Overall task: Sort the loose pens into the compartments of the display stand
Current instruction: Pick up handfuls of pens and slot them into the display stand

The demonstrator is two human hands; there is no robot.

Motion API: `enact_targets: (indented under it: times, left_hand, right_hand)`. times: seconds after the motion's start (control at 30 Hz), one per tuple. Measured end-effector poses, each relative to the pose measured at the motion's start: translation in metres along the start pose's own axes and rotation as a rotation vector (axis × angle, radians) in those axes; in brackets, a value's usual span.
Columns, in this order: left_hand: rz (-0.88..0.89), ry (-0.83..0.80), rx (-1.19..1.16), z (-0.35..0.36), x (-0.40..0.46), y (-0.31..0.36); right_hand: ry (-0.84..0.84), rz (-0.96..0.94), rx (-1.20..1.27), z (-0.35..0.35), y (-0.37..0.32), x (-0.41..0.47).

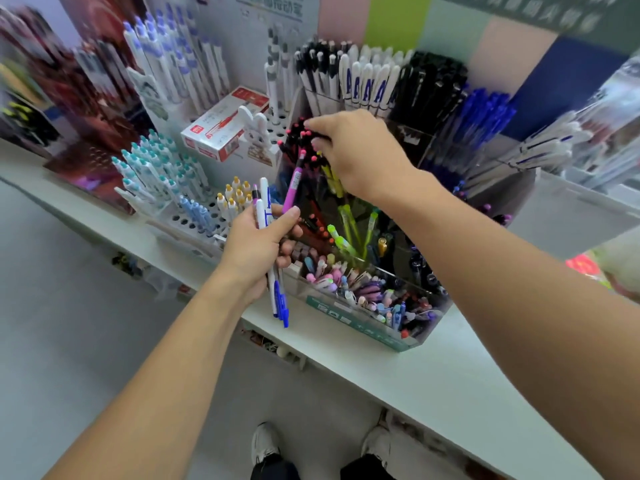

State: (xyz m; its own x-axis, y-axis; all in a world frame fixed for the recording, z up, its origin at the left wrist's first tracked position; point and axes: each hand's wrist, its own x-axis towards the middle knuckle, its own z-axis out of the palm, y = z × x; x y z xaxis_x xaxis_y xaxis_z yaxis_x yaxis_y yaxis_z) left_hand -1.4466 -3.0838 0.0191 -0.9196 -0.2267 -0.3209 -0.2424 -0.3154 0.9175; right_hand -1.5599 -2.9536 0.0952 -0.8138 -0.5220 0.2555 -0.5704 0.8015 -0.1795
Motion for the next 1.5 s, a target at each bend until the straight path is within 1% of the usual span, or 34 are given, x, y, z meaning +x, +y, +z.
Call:
enact_targets:
  times: [0.03,0.1,0.17,0.23,0.33,0.43,0.5,0.53,0.57,0.63,0.67,0.7,0.77,0.83,0.87,0.9,0.97,1.0,1.03,1.07,1.2,1.33,1.4,1.5]
  left_hand:
    - [-0.005,-0.007,-0.003,-0.002,-0.001,0.0]
    - [-0.024,-0.019,-0.031,-0.008,-0.005,0.0]
    - [-0.054,-0.014,-0.084,-0.013,-0.008,-0.001]
    - [-0.071,-0.006,-0.111,-0.018,-0.01,-0.003]
    - [-0.07,-0.055,-0.033,-0.022,-0.014,-0.005]
    - [-0.033,-0.125,0.089,-0.019,-0.018,-0.005]
    - [-0.007,-0.15,0.137,-0.015,-0.019,-0.005]
    - [0.005,-0.166,0.154,-0.012,-0.02,-0.004]
    - [0.018,-0.182,0.17,-0.009,-0.02,-0.004]
    - [0.029,-0.235,0.2,0.002,-0.021,-0.004]
    - [0.025,-0.27,0.213,0.008,-0.021,-0.004]
    - [0.012,-0.312,0.226,0.015,-0.022,-0.005]
    - [-0.035,-0.417,0.265,0.027,-0.023,-0.007]
    - [-0.059,-0.505,0.381,0.035,-0.023,-0.01]
    - [-0.052,-0.542,0.489,0.039,-0.023,-0.011]
    - [-0.024,-0.581,0.628,0.042,-0.023,-0.012]
    - [0.066,-0.669,0.902,0.054,-0.025,-0.01]
    - [0.106,-0.707,0.982,0.06,-0.026,-0.009]
    - [0.13,-0.738,1.019,0.067,-0.028,-0.009]
    - [0.14,-0.764,1.027,0.073,-0.029,-0.009]
    - [0.113,-0.821,1.006,0.087,-0.032,-0.01]
    - [0.118,-0.828,0.943,0.095,-0.036,-0.01]
    - [0.113,-0.808,0.883,0.095,-0.036,-0.009]
    - [0.062,-0.785,0.78,0.087,-0.034,-0.011]
  right_hand:
    - [0.035,0.046,-0.011,0.002,0.0,0.006]
    - [0.076,0.135,0.072,0.003,0.001,0.013]
    - [0.066,0.146,0.136,0.001,-0.002,0.016]
    - [0.058,0.117,0.109,0.001,-0.003,0.018]
    - [0.083,0.202,0.056,0.004,0.004,0.02]
    - [0.008,0.134,0.041,0.002,-0.002,0.013]
    - [0.015,0.088,0.119,-0.007,-0.012,-0.006]
    - [0.009,0.088,0.197,-0.013,-0.015,-0.021]
    - [-0.044,0.113,0.286,-0.021,-0.016,-0.037]
    - [-0.205,0.218,0.408,-0.026,-0.011,-0.067]
    - [-0.233,0.259,0.457,-0.024,-0.005,-0.079]
    - [-0.205,0.29,0.522,-0.019,0.001,-0.089]
    - [-0.051,0.349,0.652,-0.014,0.015,-0.102]
    - [0.117,0.373,0.591,-0.023,0.035,-0.112]
    - [0.129,0.365,0.522,-0.032,0.045,-0.116]
    - [0.057,0.34,0.453,-0.043,0.055,-0.121]
    - [-0.239,0.277,0.378,-0.06,0.07,-0.129]
    - [-0.368,0.253,0.377,-0.064,0.072,-0.132]
    - [-0.448,0.234,0.398,-0.065,0.073,-0.135]
    - [-0.478,0.22,0.436,-0.064,0.073,-0.138]
    - [-0.423,0.21,0.55,-0.063,0.083,-0.151]
    - [-0.372,0.205,0.546,-0.065,0.089,-0.157]
    - [-0.282,0.202,0.512,-0.073,0.093,-0.158]
    - [-0.127,0.26,0.468,-0.101,0.108,-0.159]
